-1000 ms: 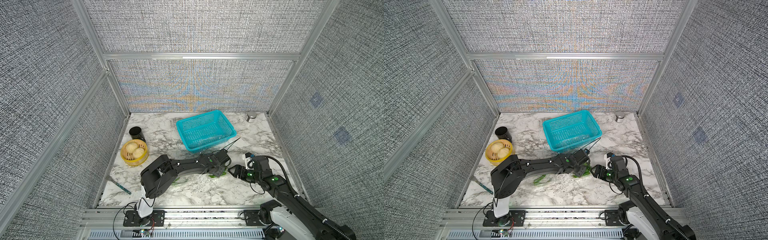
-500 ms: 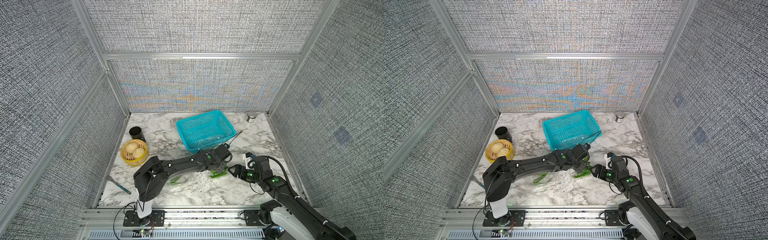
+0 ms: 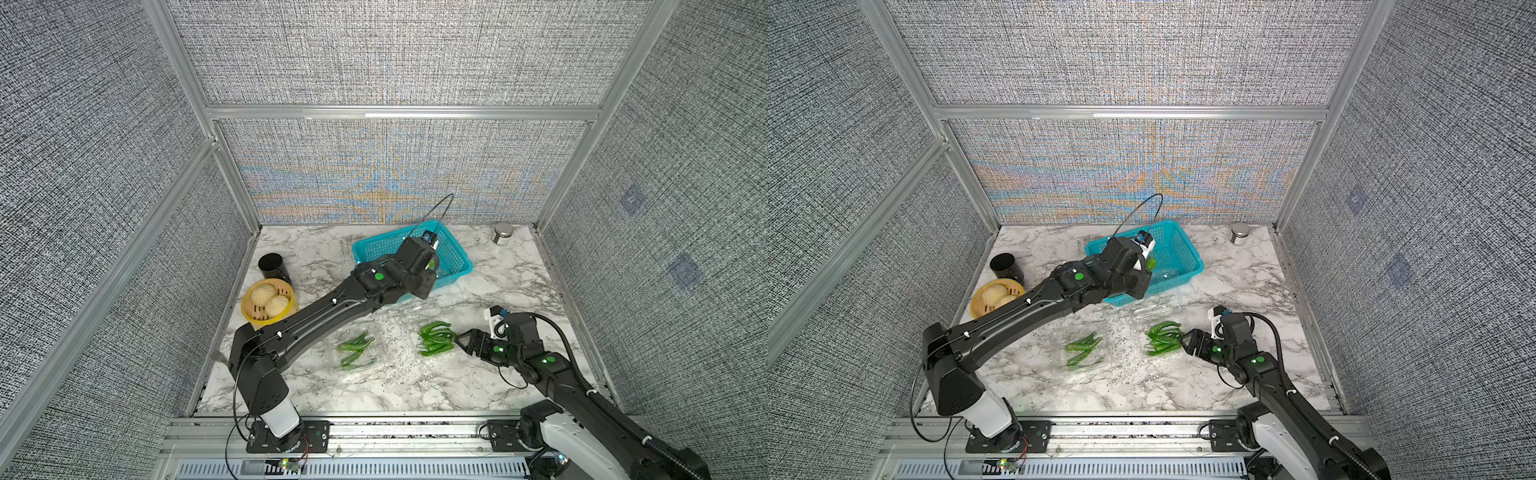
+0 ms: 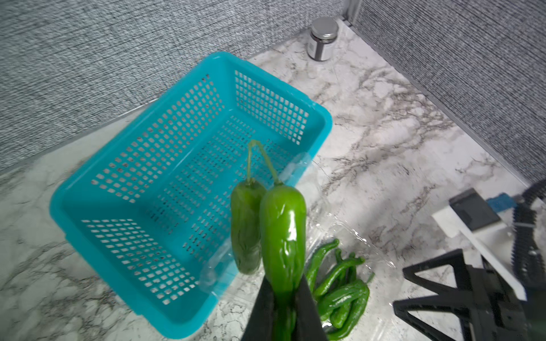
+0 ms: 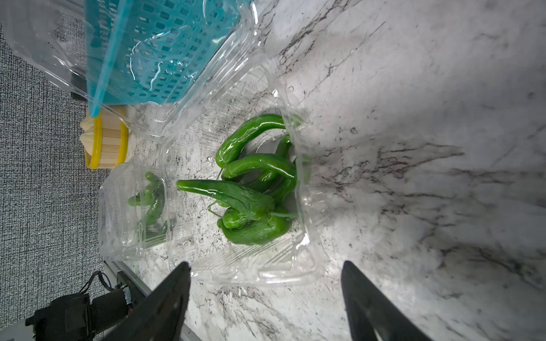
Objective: Take small green peppers out of containers
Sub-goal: Place the green pepper in the basket.
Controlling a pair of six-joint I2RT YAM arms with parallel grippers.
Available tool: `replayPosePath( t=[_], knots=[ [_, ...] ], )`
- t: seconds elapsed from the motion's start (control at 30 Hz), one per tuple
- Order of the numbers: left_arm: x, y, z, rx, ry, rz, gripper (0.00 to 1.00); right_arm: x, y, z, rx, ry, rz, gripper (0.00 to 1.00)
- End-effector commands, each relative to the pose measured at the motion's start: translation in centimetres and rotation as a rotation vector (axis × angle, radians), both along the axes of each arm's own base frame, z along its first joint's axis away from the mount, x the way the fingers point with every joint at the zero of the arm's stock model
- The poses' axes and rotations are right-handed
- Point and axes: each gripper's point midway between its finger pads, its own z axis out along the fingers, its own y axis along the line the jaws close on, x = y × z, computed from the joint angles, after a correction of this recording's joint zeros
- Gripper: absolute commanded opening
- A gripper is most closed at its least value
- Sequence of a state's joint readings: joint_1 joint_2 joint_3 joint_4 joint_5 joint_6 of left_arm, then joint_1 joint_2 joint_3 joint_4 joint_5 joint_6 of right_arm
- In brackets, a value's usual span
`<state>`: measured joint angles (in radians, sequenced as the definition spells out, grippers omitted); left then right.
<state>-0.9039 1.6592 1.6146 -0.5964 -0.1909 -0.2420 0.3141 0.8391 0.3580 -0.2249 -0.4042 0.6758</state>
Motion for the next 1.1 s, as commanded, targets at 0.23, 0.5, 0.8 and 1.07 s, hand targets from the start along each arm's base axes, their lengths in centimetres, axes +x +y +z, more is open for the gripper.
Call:
replayPosePath(
  t=[0.23, 0.5, 0.8, 1.07],
  knots=[
    [8.3, 2.2, 3.7, -0.132, -0.094, 0.100, 0.05, -0.1, 0.4, 1.4, 0.024, 0.007, 0.016, 0.80],
    [12.2, 2.7, -6.3, -0.012, 0.031, 0.182, 0.04, -0.4, 0.4, 0.5, 0.039, 0.043, -0.010, 0.80],
    [14.3, 3.4, -16.6, 0.024, 0.200, 0.266, 0.04, -1.1, -0.2, 0.8, 0.037, 0.034, -0.031, 0.80],
    [14.3, 4.1, -21.8, 0.089, 0.313, 0.320, 0.26, -1.6, -0.3, 1.2, 0.039, 0.031, -0.031, 0.80]
  ],
)
